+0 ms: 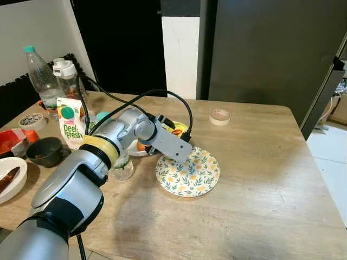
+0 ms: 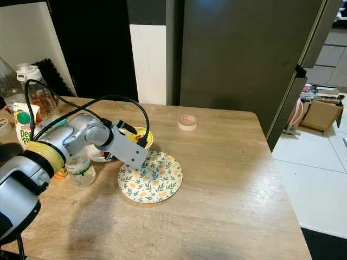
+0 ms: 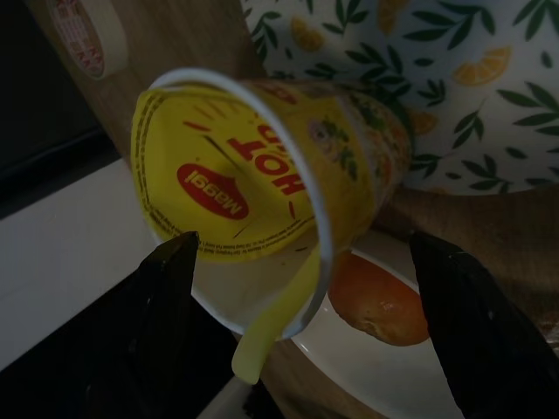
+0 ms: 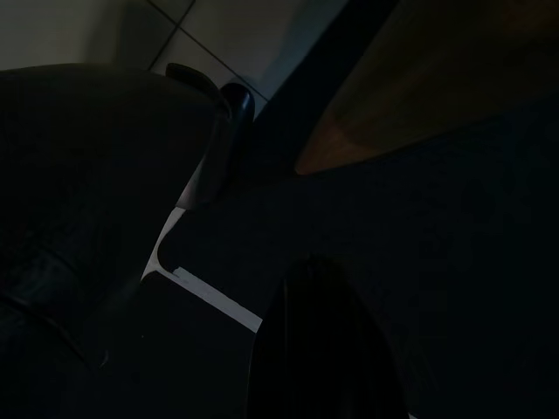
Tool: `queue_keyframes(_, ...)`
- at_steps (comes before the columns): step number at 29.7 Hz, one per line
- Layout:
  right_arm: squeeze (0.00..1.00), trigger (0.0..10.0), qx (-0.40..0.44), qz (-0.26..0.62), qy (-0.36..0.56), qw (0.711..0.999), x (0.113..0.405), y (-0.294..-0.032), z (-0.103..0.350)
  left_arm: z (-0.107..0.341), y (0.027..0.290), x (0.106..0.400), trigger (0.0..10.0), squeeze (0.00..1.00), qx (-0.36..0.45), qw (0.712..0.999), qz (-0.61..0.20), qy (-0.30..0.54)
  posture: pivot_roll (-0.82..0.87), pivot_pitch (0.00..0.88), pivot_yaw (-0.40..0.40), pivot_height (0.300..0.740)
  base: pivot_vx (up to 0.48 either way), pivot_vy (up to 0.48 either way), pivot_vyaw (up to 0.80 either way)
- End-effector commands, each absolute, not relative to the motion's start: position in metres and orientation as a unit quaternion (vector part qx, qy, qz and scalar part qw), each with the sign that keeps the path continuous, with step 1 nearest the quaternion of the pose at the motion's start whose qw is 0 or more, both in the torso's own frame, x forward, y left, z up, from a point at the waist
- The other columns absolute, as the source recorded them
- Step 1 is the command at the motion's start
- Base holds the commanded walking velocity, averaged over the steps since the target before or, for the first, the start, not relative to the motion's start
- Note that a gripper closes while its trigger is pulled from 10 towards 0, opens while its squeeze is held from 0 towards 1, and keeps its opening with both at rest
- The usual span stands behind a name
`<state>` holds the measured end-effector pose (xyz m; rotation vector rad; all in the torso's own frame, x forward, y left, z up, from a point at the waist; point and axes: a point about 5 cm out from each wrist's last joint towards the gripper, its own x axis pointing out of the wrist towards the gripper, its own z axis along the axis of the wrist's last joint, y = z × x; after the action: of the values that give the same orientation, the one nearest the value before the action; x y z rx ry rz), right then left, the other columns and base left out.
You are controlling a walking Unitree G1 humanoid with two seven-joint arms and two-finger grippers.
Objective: Restocking fridge
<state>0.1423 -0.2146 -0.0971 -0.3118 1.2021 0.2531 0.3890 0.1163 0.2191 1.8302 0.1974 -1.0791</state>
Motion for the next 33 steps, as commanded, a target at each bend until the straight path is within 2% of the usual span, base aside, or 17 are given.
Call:
queue_keyframes(1, 0.0, 10.0, -0.131, 0.128, 0.567, 0.803, 0.14, -0.208, -0.099, 0.213, 0.114, 0.386, 10.0, 0.0, 0.755, 0.465, -0.454, 0.082, -0.11, 0.0, 0.046, 0.74, 0.0, 0.0, 0.0)
queue_keyframes(2, 0.0, 10.0, -0.131, 0.127, 0.568, 0.803, 0.14, -0.209, -0.099, 0.212, 0.113, 0.386, 8.0, 0.0, 0.756, 0.461, -0.457, 0.083, -0.11, 0.0, 0.047, 0.74, 0.0, 0.0, 0.0)
queue_keyframes(3, 0.0, 10.0, -0.131, 0.126, 0.568, 0.803, 0.139, -0.21, -0.099, 0.212, 0.113, 0.386, 8.0, 0.0, 0.756, 0.458, -0.459, 0.084, -0.11, 0.0, 0.047, 0.74, 0.0, 0.0, 0.0)
queue_keyframes(4, 0.0, 10.0, -0.131, 0.126, 0.568, 0.803, 0.139, -0.211, -0.099, 0.211, 0.113, 0.385, 4.6, 0.0, 0.757, 0.456, -0.461, 0.085, -0.11, 0.0, 0.047, 0.74, 0.0, 0.0, 0.0)
queue_keyframes(5, 0.0, 10.0, -0.131, 0.125, 0.568, 0.803, 0.139, -0.211, -0.099, 0.21, 0.113, 0.385, 4.5, 0.0, 0.758, 0.452, -0.463, 0.087, -0.11, 0.0, 0.05, 0.74, 0.0, 0.0, 0.0)
queue_keyframes(6, 0.0, 10.0, -0.131, 0.125, 0.568, 0.803, 0.138, -0.211, -0.099, 0.208, 0.113, 0.384, 3.6, 0.0, 0.758, 0.448, -0.465, 0.089, -0.11, 0.0, 0.05, 0.74, 0.0, 0.0, 0.0)
queue_keyframes(7, 0.0, 10.0, -0.13, 0.125, 0.568, 0.803, 0.138, -0.211, -0.099, 0.207, 0.113, 0.384, 3.6, 0.0, 0.759, 0.446, -0.466, 0.091, -0.11, 0.0, 0.05, 0.74, 0.0, 0.0, 0.0)
queue_keyframes(8, 0.0, 10.0, -0.13, 0.125, 0.568, 0.803, 0.138, -0.211, -0.099, 0.205, 0.113, 0.384, 2.3, 0.0, 0.759, 0.442, -0.468, 0.093, -0.11, 0.0, 0.05, 0.74, 0.0, 0.0, 0.0)
queue_keyframes(9, 0.0, 10.0, -0.13, 0.124, 0.569, 0.803, 0.138, -0.211, -0.099, 0.204, 0.113, 0.383, 2.3, 0.0, 0.76, 0.44, -0.469, 0.093, -0.11, 0.0, 0.05, 0.74, 0.0, 0.0, 0.0)
queue_keyframes(10, 0.0, 10.0, -0.129, 0.124, 0.569, 0.803, 0.137, -0.211, -0.099, 0.203, 0.113, 0.383, 1.8, 0.0, 0.76, 0.438, -0.471, 0.094, -0.11, 0.0, 0.05, 0.74, 0.0, 0.0, 0.0)
queue_keyframes(13, 0.0, 10.0, -0.128, 0.125, 0.569, 0.803, 0.136, -0.21, -0.1, 0.201, 0.112, 0.383, 1.6, 0.0, 0.761, 0.435, -0.472, 0.094, -0.11, 0.0, 0.05, 0.74, 0.0, 0.0, 0.0)
queue_keyframes(14, 0.0, 10.0, -0.128, 0.126, 0.569, 0.802, 0.135, -0.209, -0.1, 0.199, 0.111, 0.382, 0.0, 0.0, 0.76, 0.434, -0.475, 0.095, -0.11, 0.0, 0.05, 0.74, 0.0, 0.0, 0.0)
queue_keyframes(28, 0.0, 10.0, -0.12, 0.129, 0.571, 0.802, 0.129, -0.209, -0.102, 0.187, 0.114, 0.381, 0.0, 0.0, 0.758, 0.429, -0.48, 0.105, -0.11, 0.0, 0.058, 0.74, 0.0, 0.0, 0.0)
queue_keyframes(33, 0.0, 10.0, -0.119, 0.129, 0.57, 0.802, 0.131, -0.208, -0.102, 0.189, 0.114, 0.381, 0.0, 0.0, 0.747, 0.443, -0.486, 0.104, -0.11, 0.0, 0.058, 0.74, 0.0, 0.0, 0.0)
